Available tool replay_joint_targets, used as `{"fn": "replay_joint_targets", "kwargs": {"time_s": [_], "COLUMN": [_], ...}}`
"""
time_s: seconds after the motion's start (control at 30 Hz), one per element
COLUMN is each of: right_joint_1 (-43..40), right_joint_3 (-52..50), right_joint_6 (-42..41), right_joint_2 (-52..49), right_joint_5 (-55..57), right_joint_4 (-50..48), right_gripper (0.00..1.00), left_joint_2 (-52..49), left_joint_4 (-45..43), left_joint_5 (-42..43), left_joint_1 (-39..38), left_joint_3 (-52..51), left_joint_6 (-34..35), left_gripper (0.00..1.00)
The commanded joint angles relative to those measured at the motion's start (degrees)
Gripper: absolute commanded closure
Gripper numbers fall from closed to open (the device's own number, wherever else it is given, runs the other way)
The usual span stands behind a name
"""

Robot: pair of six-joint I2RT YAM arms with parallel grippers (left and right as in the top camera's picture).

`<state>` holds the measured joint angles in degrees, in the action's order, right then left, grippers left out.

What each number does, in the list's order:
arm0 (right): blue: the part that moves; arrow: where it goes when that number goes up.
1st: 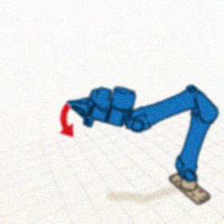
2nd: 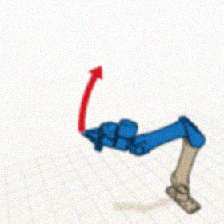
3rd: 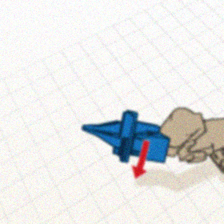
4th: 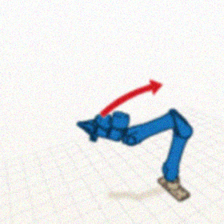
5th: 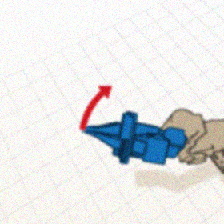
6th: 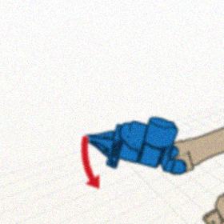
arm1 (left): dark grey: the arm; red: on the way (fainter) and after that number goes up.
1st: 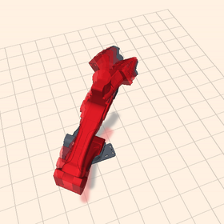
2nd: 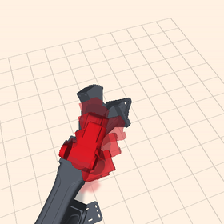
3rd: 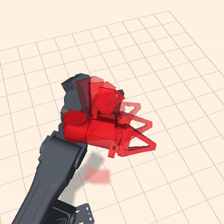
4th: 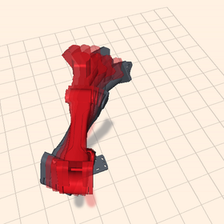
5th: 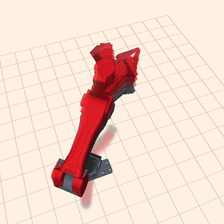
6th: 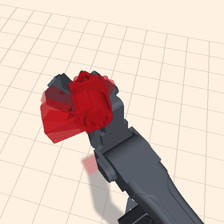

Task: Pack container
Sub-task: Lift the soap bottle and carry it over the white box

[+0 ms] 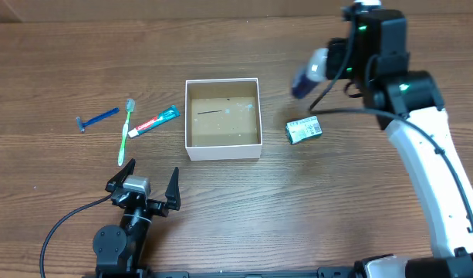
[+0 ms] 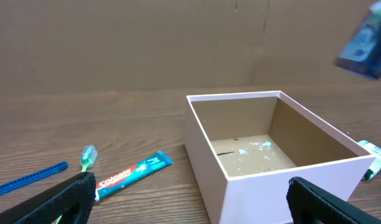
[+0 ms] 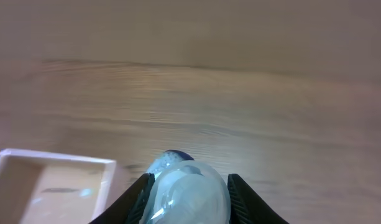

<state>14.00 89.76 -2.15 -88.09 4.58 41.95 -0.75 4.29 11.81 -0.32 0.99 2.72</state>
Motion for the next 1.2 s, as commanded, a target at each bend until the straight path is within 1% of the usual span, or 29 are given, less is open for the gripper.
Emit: {"fn": "replay_joint_targets", "kwargs": {"time_s": [0.0,0.2,0.3,0.47,0.63,0.87,1.03,1.17], "right_joint_1": [6.6,15.5,17.6,20.9,22.2,22.3,23.0,23.5], "right_joint_3": [2.7,2.6,2.6,2.6,2.6,2.6,2.6,2.6], "right_joint_6": [2.1,3.1,3.1,3.0,2.2,2.1,2.2,2.4], "right_joint_2": [2.5,0.6,-1.7,-8.5,-15.6,-20.3,-24.0,-26.0], "right_joint_5": [-0.8,-0.8,-0.8,-0.8,-0.6,1.0,5.8,7.0], "right_joint_4": [-1.6,-4.8,-7.1,-12.0,-17.2,-23.3,-24.7,-26.1], "right_gripper": [0.64,0.64,0.63,0.63,0.62,0.61,0.61,0.61], "left_joint_2": [0.5,0.5,0.5,0.5,0.5,0.5,0.5,0.5], "left_joint_4": [-0.1,-0.1,-0.1,-0.1,-0.1,-0.1,-0.1,-0.1], "left_joint_5": [0.0,0.0,0.0,0.0,0.0,0.0,0.0,0.0], "left_joint_1": [0.4,0.4,0.4,0.4,0.4,0.4,0.4,0.4], "left_joint_3": [-0.3,-0.3,-0.3,-0.3,-0.3,-0.3,-0.3,-0.3], "left_joint_6": [-1.3,-1.3,-1.2,-1.2,-1.3,-1.3,-1.3,-1.2], "left_gripper": [0.00,0.00,0.00,0.00,0.00,0.00,0.00,0.00]}}
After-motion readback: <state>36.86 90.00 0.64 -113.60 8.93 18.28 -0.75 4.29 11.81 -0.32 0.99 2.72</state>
